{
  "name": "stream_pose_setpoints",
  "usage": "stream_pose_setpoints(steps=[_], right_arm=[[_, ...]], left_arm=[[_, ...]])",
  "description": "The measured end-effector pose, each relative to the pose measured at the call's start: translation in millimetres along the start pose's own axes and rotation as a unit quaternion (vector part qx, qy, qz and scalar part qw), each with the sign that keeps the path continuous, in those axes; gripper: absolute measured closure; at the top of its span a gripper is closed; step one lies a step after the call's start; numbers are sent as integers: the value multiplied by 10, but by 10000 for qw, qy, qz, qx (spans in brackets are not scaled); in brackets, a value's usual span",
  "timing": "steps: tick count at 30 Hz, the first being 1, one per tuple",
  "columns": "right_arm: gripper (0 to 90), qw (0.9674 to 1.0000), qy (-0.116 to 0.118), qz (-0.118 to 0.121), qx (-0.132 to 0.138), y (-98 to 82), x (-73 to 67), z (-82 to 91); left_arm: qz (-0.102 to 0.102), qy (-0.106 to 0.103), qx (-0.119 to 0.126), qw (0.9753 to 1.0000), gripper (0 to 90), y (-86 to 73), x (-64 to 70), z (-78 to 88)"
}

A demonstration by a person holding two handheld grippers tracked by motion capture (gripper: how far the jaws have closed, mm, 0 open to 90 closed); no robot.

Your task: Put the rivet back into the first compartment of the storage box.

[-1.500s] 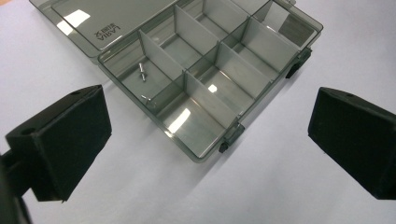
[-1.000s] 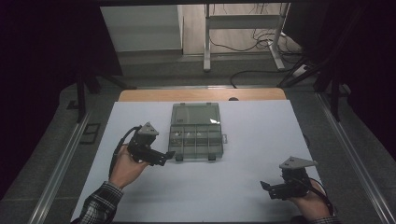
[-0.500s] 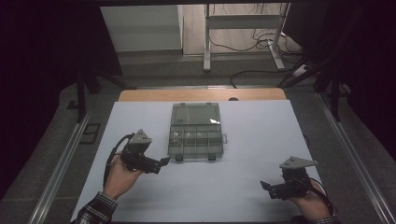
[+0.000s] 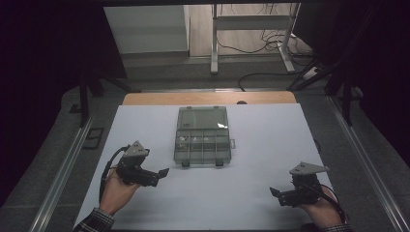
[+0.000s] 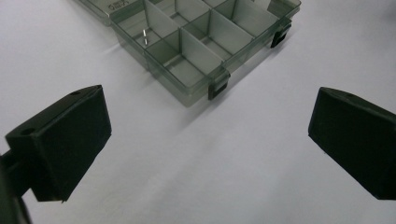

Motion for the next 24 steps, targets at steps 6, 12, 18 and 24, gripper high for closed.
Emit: stream_pose_setpoints(steps=[6,12,18,24], right_arm=[[8,10000,1,-9,14,1,5,4],[8,10000,0,-8,19,2,4,5],[8,10000,-3,-10,21,3,4,6],[8,10000,-6,-11,27,3,3,9]], left_arm=[[70,-11,21,10000,0,-105,19,45],[128,28,20,9999,0,-210,26,81],[171,73,6,9998,0,-309,41,94],[248,62,18,9997,0,-409,64,113]])
Point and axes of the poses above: each handheld gripper's, and its own axes: z roughly backward along the jaws, y roughly out of its top, x roughly to its right, the point moved 7 cm from there along -z, roughly forward along the jaws, and after that the axes turned 13 degrees about -x, right-handed, at the moved point
